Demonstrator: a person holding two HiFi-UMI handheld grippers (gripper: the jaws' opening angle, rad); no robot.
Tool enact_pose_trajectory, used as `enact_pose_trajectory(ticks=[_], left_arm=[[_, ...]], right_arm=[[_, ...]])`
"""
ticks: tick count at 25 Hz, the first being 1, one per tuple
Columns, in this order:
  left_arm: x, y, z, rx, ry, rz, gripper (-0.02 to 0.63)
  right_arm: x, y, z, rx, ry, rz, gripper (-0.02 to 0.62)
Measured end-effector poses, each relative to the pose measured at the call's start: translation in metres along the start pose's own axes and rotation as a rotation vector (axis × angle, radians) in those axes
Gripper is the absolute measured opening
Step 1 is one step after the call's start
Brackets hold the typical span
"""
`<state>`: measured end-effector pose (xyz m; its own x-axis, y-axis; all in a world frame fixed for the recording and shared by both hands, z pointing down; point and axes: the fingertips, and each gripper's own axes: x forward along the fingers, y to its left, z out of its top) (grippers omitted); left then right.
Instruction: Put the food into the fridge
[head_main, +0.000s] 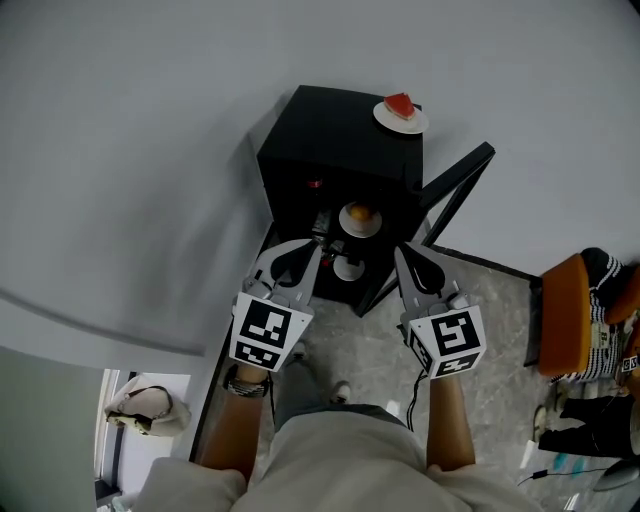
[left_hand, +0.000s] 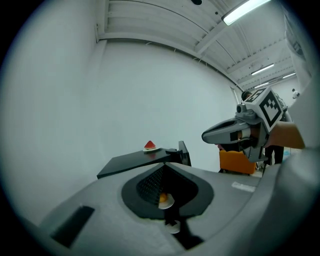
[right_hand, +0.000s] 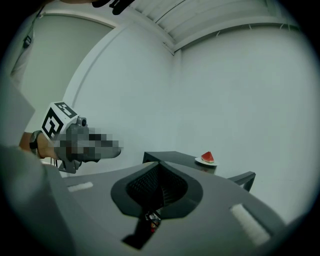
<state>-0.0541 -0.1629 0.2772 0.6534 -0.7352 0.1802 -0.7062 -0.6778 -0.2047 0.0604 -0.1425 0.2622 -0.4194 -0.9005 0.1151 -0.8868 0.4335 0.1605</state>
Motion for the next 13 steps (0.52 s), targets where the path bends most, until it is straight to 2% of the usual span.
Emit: enact_pose_trajectory(ticks=[13], left_arm=[[-0.003, -0.006, -0.015, -0.013, 0.03, -0.02, 0.005]], right_arm=[[0.002, 0.006, -0.012, 0.017, 0.023, 0.01, 0.005]])
